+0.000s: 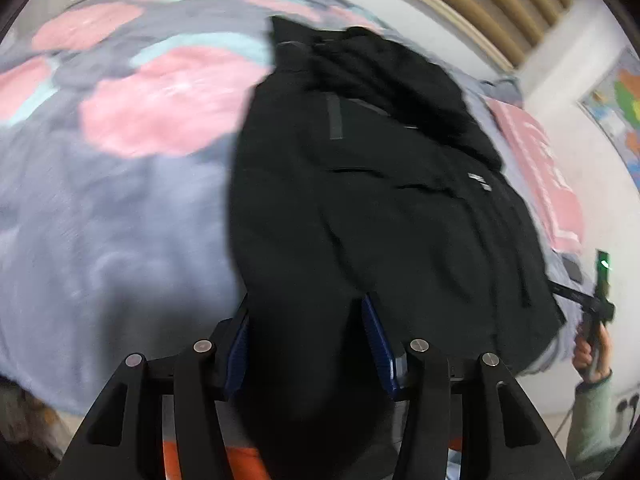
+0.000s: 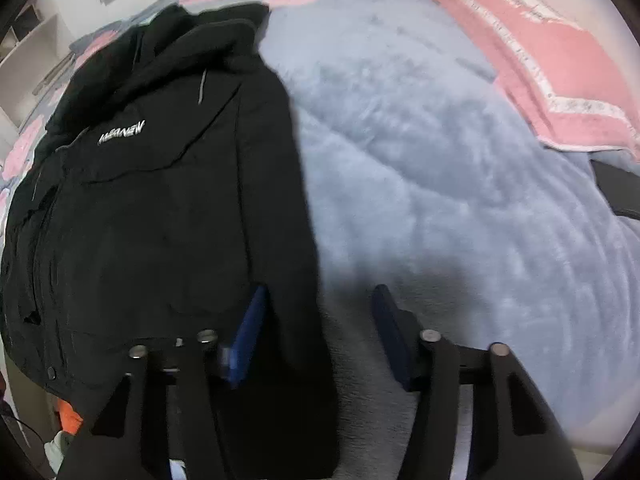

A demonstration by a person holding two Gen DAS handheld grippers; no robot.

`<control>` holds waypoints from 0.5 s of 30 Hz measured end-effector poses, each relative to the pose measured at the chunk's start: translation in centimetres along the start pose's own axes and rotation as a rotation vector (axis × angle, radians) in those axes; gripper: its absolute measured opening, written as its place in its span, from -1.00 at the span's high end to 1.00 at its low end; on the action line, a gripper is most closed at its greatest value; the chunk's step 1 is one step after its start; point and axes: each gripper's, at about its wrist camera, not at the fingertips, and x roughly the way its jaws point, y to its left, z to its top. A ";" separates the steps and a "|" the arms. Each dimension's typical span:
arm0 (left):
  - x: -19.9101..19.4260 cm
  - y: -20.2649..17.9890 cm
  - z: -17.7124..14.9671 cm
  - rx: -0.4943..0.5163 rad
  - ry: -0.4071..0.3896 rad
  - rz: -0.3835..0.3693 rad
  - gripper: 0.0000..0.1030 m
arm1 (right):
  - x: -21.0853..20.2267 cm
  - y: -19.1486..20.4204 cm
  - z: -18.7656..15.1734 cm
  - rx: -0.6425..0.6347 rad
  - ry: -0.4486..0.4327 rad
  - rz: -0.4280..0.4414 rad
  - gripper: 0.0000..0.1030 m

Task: Fold large clothes

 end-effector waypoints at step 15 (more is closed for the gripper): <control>-0.4 -0.5 -2.0 -0.056 0.014 -0.271 -0.06 | -0.7 -0.4 -2.3 0.106 0.068 0.308 0.30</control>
